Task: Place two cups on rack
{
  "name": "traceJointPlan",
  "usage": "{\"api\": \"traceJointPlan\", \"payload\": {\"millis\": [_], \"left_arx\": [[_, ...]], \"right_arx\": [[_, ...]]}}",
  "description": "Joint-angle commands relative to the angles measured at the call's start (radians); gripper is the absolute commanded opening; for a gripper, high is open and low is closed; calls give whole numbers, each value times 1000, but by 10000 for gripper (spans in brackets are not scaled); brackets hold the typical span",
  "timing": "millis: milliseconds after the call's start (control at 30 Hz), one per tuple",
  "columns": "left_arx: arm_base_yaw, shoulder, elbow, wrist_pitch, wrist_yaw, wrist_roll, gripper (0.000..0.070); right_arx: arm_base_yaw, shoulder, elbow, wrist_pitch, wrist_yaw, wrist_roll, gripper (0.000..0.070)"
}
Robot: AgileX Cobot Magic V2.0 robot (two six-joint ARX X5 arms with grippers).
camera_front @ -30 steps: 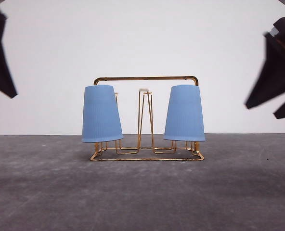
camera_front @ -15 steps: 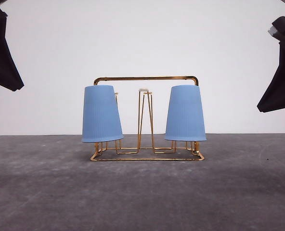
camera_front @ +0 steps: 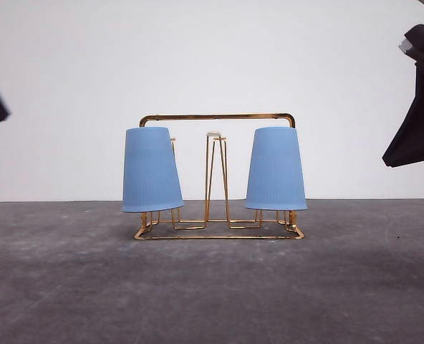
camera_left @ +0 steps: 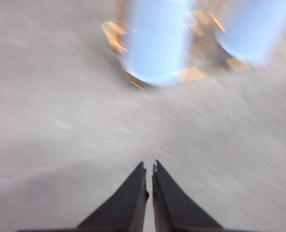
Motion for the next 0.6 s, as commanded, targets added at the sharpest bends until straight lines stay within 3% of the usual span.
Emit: {"api": "traceJointPlan", "payload": {"millis": [0,233,567], "left_arx": [[48,-78,-73,75,-12,28,0],[226,-438,-315,185,-118,40,0],[256,-647,-467,191,-126,51,0]], "right_arx": [[6,6,6,11,0,6,15],[6,6,6,11,0,6,15],[6,6,6,11,1,6,15]]}}
